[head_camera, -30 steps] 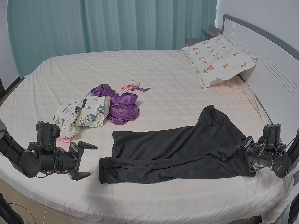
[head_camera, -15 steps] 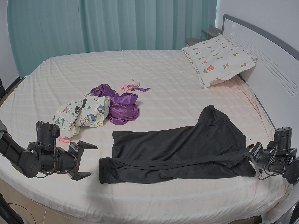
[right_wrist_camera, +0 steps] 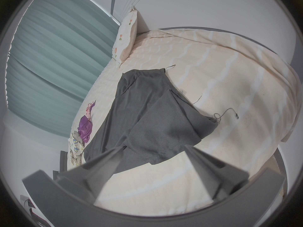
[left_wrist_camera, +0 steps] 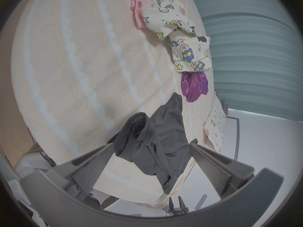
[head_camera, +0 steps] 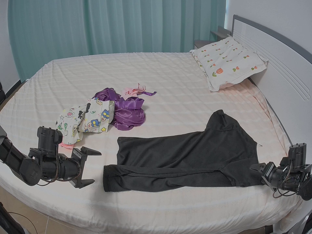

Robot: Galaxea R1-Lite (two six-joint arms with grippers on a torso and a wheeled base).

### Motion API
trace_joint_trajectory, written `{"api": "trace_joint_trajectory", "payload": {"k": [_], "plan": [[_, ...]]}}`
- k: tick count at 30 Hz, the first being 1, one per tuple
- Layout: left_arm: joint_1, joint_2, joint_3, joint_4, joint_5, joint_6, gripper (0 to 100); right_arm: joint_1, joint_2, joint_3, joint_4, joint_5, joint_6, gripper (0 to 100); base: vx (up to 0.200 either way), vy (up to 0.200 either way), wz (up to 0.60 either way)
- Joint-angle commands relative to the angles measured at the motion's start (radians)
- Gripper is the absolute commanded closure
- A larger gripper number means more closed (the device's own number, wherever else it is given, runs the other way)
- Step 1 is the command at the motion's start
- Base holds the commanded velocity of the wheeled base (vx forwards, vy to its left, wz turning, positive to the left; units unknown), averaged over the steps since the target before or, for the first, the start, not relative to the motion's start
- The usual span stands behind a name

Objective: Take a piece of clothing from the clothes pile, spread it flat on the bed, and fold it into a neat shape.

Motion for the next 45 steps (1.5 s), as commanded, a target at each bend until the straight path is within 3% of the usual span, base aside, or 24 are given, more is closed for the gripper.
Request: {"api": "trace_joint_trajectory", "payload": {"k": [1, 6, 12, 15, 17, 25, 34, 37, 45], "plan": [[0.0, -0.004, -0.001, -0.001, 0.002, 0.0, 0, -0.032, -0.015, -0.011, -0.007, 0.001, -0.018, 0, 0.0, 0.0, 0.0], [-0.018, -0.019, -0.031, 0.001, 0.062, 0.005, 0, -0.095, 0.046, -0.104, -0.004, 0.045, -0.086, 0, 0.0, 0.0, 0.0], [-0.067, 0.027, -0.116, 0.009, 0.16, 0.014, 0, -0.118, 0.135, -0.176, -0.007, 0.082, -0.135, 0, 0.0, 0.0, 0.0], [-0.109, 0.063, -0.145, 0.004, 0.172, 0.123, 0, -0.141, 0.201, -0.234, 0.003, 0.128, -0.267, 0, 0.0, 0.0, 0.0], [-0.118, 0.086, -0.168, 0.003, 0.172, 0.175, 0, -0.156, 0.223, -0.27, 0.003, 0.162, -0.299, 0, 0.0, 0.0, 0.0], [-0.141, 0.217, -0.234, 0.013, 0.178, 0.203, 0, -0.185, 0.284, -0.288, -0.01, 0.222, -0.313, 0, 0.0, 0.0, 0.0], [-0.215, 0.237, -0.231, 0.009, 0.211, 0.158, 0, -0.191, 0.295, -0.277, -0.011, 0.226, -0.302, 0, 0.0, 0.0, 0.0], [-0.225, 0.269, -0.251, -0.001, 0.255, 0.152, 0, -0.19, 0.296, -0.274, -0.011, 0.226, -0.302, 0, 0.0, 0.0, 0.0], [-0.242, 0.286, -0.251, 0.004, 0.271, 0.15, 0, -0.191, 0.305, -0.274, -0.011, 0.22, -0.305, 0, 0.0, 0.0, 0.0]]}}
